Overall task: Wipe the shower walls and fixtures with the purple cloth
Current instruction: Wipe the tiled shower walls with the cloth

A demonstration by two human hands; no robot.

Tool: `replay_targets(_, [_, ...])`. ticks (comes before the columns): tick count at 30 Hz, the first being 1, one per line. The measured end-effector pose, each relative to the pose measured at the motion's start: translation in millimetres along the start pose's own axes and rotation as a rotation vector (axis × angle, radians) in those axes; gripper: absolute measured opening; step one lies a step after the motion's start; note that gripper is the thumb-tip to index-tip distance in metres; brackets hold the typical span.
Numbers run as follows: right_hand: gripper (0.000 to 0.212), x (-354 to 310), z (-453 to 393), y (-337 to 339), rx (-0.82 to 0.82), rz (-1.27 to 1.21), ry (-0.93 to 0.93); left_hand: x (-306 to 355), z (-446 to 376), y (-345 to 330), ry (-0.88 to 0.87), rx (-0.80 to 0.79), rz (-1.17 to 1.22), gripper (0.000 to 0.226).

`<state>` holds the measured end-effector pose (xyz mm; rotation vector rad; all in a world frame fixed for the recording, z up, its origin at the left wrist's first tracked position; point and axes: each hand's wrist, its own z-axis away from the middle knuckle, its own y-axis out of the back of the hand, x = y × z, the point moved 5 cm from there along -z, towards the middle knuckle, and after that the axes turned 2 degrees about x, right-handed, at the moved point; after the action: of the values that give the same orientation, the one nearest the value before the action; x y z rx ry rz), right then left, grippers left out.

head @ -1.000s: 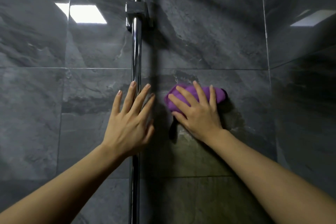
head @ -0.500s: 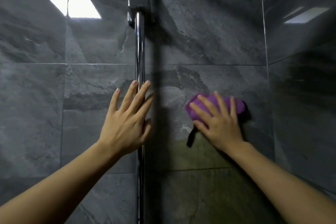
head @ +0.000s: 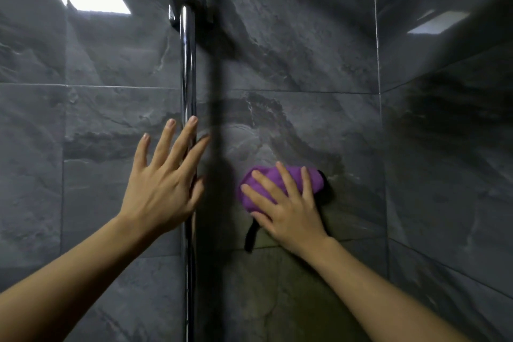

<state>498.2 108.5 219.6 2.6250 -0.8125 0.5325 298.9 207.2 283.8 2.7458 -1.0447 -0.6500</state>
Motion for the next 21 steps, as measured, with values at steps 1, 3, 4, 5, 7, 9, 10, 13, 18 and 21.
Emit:
replay_targets(1, [0.054,15.9,5.6,-0.6,-0.022,0.009,-0.022,0.5,-0.1,0.4,-0.003,-0.001,-0.003,0.072])
replay_targets(3, [0.056,59.1,10.3,0.5,-0.057,0.005,-0.168,1.1,-0.2,0.5,-0.011,-0.001,-0.010,0.073])
replay_targets(4, [0.057,81.8,9.8,2.2,-0.072,-0.019,-0.268,2.3,-0.8,0.2,-0.015,0.000,-0.011,0.074])
replay_targets(5, [0.058,100.6,8.1,4.4,-0.087,-0.050,-0.358,4.1,-1.8,-0.2,-0.022,0.001,-0.012,0.075])
replay_targets(7, [0.058,117.3,2.8,8.3,-0.088,-0.079,-0.456,8.5,-4.6,-1.2,-0.040,-0.003,-0.006,0.075])
replay_targets(9, [0.057,111.5,1.6,8.5,-0.073,-0.083,-0.483,10.4,-6.2,-3.0,-0.049,-0.005,0.015,0.074])
replay_targets(10, [0.057,105.3,5.9,7.9,-0.067,-0.087,-0.483,11.0,-5.7,-4.3,-0.046,-0.002,0.029,0.074])
replay_targets(13, [0.056,84.9,38.0,1.4,-0.104,-0.085,-0.404,9.6,-1.0,-6.2,-0.025,0.018,0.064,0.072])
replay_targets(18, [0.056,82.9,94.8,-6.7,-0.222,-0.058,-0.344,9.7,5.1,-4.9,0.006,0.023,0.125,0.072])
replay_targets(21, [0.058,82.7,84.9,-4.0,-0.218,-0.106,-0.455,7.6,12.8,-4.4,0.019,-0.005,0.134,0.072])
